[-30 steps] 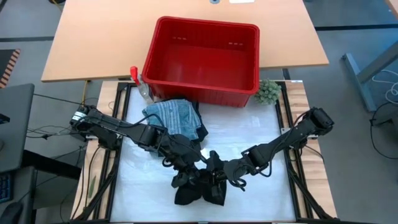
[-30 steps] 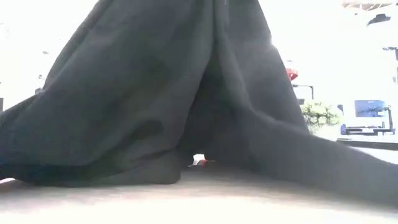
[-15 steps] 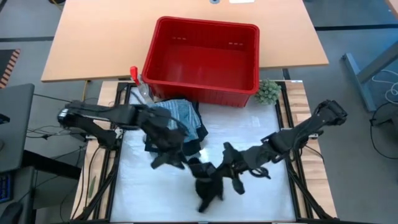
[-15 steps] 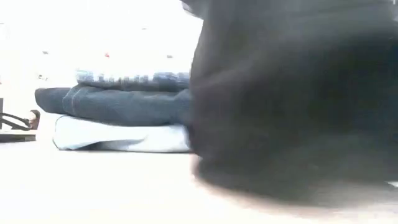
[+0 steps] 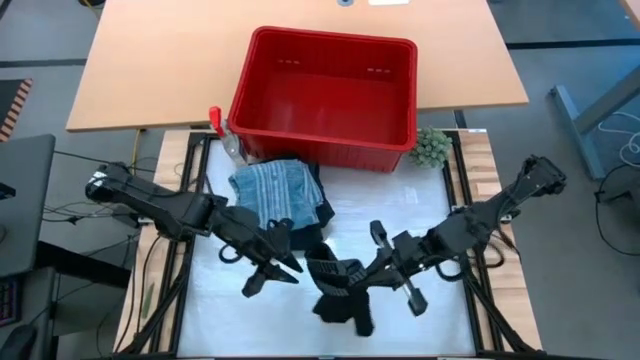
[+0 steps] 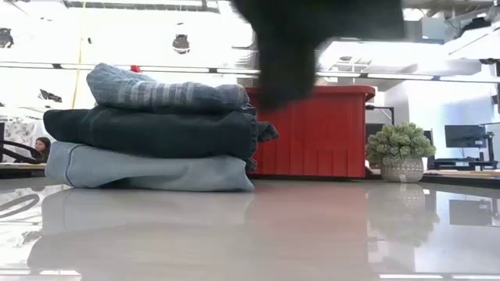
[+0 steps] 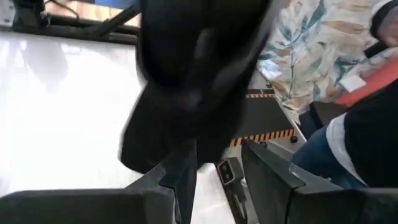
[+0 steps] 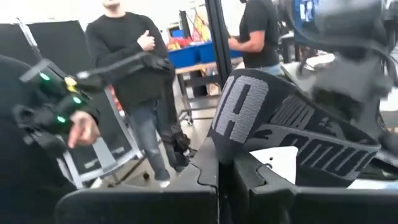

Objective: Fold laundry
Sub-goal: Fold the black boxer from the red laundry bin

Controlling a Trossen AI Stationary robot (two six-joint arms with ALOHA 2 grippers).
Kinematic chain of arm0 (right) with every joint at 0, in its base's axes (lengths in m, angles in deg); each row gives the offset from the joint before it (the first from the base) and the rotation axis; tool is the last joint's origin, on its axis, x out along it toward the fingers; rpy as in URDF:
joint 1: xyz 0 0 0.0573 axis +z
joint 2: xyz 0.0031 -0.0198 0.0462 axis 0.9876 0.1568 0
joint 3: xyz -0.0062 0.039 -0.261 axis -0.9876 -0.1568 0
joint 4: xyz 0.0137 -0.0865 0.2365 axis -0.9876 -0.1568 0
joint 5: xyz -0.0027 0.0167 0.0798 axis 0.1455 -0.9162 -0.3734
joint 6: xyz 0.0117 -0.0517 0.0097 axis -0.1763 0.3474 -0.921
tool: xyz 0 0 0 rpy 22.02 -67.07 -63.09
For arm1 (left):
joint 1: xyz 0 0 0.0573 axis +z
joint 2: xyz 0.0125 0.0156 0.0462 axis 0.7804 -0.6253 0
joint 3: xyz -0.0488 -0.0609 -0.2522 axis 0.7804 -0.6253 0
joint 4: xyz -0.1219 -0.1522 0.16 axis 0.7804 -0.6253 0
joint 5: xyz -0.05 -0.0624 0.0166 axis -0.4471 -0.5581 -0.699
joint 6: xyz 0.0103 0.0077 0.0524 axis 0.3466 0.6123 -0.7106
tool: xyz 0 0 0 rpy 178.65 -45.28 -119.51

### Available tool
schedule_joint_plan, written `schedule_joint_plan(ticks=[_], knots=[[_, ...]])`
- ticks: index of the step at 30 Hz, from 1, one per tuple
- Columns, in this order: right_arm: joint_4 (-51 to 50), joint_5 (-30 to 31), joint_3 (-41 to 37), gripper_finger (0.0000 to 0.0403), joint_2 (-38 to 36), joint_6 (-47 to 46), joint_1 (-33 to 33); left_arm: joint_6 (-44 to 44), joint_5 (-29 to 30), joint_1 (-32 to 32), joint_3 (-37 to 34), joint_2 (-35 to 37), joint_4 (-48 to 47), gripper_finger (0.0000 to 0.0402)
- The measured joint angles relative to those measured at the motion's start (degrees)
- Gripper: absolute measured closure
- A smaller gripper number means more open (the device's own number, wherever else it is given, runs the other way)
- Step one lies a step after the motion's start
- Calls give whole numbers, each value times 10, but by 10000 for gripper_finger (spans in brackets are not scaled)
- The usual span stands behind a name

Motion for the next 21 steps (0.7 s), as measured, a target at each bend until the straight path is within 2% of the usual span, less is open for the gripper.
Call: schedule_joint_plan(ticks=[3,6,10,12,15,18,21], knots=[[3,-8,0,373,-11,0,-2,20,9,1,-36,1,53,286],[-1,-8,0,373,-18,0,4,43,52,-6,-90,27,88,286],[12,-8,0,373,-28,0,11,64,122,-26,-205,79,245,286],[23,-8,0,373,-27,8,12,70,124,-27,-258,83,387,286],[28,-9,0,373,-21,15,11,62,127,-26,-301,58,532,286],[30,-8,0,373,-21,15,8,61,121,-24,-306,27,582,283],[31,-8,0,373,-21,15,3,65,98,-17,-306,8,588,274]])
